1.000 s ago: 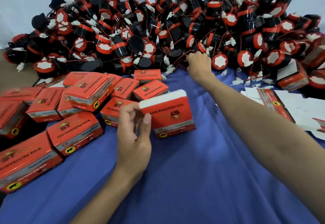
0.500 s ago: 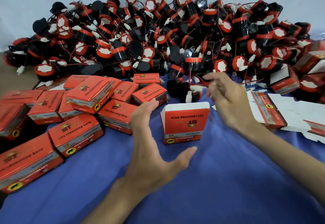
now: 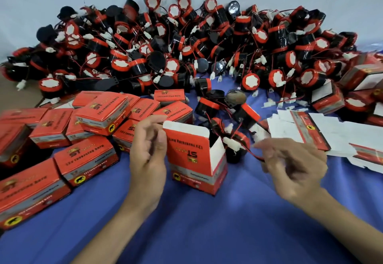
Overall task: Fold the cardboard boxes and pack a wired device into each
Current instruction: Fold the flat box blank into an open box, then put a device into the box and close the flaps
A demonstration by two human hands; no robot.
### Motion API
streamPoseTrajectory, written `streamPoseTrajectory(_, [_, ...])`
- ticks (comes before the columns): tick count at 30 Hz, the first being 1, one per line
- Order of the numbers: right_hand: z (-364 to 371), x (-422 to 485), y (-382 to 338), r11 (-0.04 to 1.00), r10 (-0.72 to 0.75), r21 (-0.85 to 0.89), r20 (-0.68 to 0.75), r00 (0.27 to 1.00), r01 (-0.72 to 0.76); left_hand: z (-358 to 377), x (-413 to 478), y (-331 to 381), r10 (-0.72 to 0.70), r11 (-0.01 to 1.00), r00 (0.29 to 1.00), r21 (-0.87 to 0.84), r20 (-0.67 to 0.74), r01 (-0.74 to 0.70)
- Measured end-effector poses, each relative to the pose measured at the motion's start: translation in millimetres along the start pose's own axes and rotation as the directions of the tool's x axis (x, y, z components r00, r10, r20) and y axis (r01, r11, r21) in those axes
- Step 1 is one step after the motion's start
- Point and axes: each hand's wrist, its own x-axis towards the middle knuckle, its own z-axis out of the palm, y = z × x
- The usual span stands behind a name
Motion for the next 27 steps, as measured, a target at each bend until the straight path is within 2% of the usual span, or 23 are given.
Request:
streamPoseTrajectory(3, [1,1,7,0.977,-0.040,-0.207,0.076,0.996,0.055,-1,-5,1,-0.016,1.000,0.999,0.015,-0.034,0.017])
streamPoseTrajectory(6, [-1,6,21,0.809,0.060,-0.587,0.162,0.985,0.047,4,-14,4,0.106,0.963,0.993,0.253,-0.044,-0.092])
streamPoseTrajectory(8, [-3,8,30,0.736,0.088,-0.673,0.202,0.976,0.073,12,-21,4,0.187,0.898,0.982,0.408,-0.012,-0.166])
streamPoseTrajectory(11, [1,4,33,0.876,0.120,-0.481,0.311,0.943,0.048,23,-27,5,0.265,0.787,0.963,0.564,0.055,-0.248])
streamPoseTrajectory(13, [8,-1,29,0.955,0.179,-0.297,0.513,0.839,-0.022,28,-29,5,0.338,0.709,0.931,0.614,0.136,-0.347])
streamPoseTrajectory(15, [13,-5,27,0.974,0.194,-0.218,0.645,0.739,-0.066,31,-32,5,0.375,0.636,0.897,0.640,0.233,-0.432])
streamPoseTrajectory(16, [14,-6,29,0.974,0.196,-0.214,0.657,0.728,-0.068,34,-34,5,0.375,0.605,0.885,0.650,0.276,-0.460])
streamPoseTrajectory(19, [18,-2,31,0.970,0.226,-0.207,0.596,0.770,-0.125,43,-39,5,0.330,0.554,0.888,0.695,0.321,-0.458])
streamPoseTrajectory(21, [20,-2,28,0.965,0.255,-0.192,0.535,0.806,-0.178,42,-38,5,0.343,0.601,0.897,0.668,0.280,-0.438])
streamPoseTrajectory(24, [23,-3,29,0.962,0.270,-0.167,0.452,0.850,-0.217,32,-31,4,0.382,0.745,0.893,0.493,0.236,-0.449])
streamPoseTrajectory(26, [25,-5,30,0.960,0.278,-0.086,0.368,0.887,-0.266,21,-23,5,0.386,0.797,0.893,0.404,0.233,-0.450])
streamPoseTrajectory(27, [25,-5,30,0.941,0.329,-0.032,0.306,0.893,-0.336,15,-18,4,0.372,0.821,0.899,0.370,0.231,-0.435])
